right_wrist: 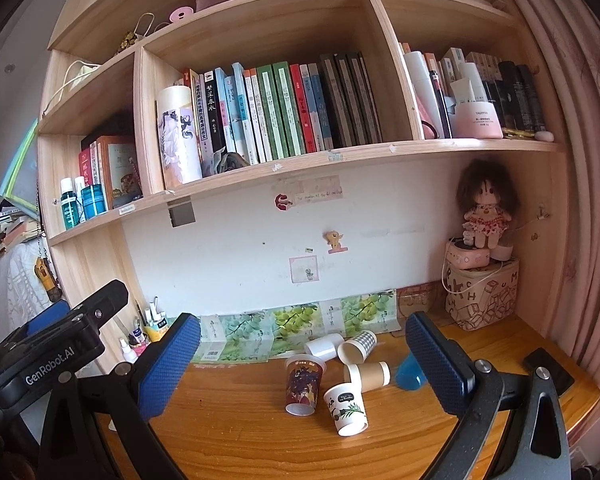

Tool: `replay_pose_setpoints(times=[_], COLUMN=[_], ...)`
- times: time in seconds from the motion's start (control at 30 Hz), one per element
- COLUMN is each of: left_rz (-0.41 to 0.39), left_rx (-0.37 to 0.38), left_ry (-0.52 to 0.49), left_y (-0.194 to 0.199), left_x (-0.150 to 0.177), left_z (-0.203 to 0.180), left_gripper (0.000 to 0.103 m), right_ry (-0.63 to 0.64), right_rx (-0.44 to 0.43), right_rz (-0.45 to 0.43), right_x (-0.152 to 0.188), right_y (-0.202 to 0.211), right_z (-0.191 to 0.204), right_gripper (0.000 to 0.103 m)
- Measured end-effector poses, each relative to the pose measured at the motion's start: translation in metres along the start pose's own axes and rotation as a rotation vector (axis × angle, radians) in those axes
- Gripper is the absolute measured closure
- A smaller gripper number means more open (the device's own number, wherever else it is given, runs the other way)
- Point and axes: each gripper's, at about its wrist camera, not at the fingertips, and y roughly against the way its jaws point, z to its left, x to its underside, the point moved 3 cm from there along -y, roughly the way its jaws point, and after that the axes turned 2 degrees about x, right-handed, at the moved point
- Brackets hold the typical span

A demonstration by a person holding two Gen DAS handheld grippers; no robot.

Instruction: Flip cup upright

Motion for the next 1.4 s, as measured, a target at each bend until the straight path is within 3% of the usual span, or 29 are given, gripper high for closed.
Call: replay_pose_setpoints(times=[0.5, 0.7, 0.87, 1.17, 1.4], left_rz=[0.038, 0.11, 0.178, 0.328, 0.459], left_rx=[0.106, 0.101, 0.045, 0.013, -0.016], left_ry=[0.017, 0.024, -0.005, 0.039, 0.084], left_y=[-0.02, -0.041, -0.061, -0.105, -0.145], left_x=[0.003, 0.01, 0.019, 0.033, 0.051], left_z=[0.006, -0.003, -0.02, -0.061, -0.095], left_gripper=[0.0, 0.0, 0.0, 0.0, 0.0], right_ry=[0.011, 0.031, 0.025, 0.049, 0.133], right_rx=[0.097, 0.088, 0.06, 0.009, -0.035], right_rz=[-0.004, 0.042, 0.099, 0.187, 0.205], right_x=[0.005, 0.008, 0.011, 0.009, 0.007], right_y=[0.0, -0.016, -0.039, -0.078, -0.101], right_z=[0.009, -0.001, -0.019, -0.069, -0.105], right_gripper=[0.0, 0.0, 0.0, 0.0, 0.0])
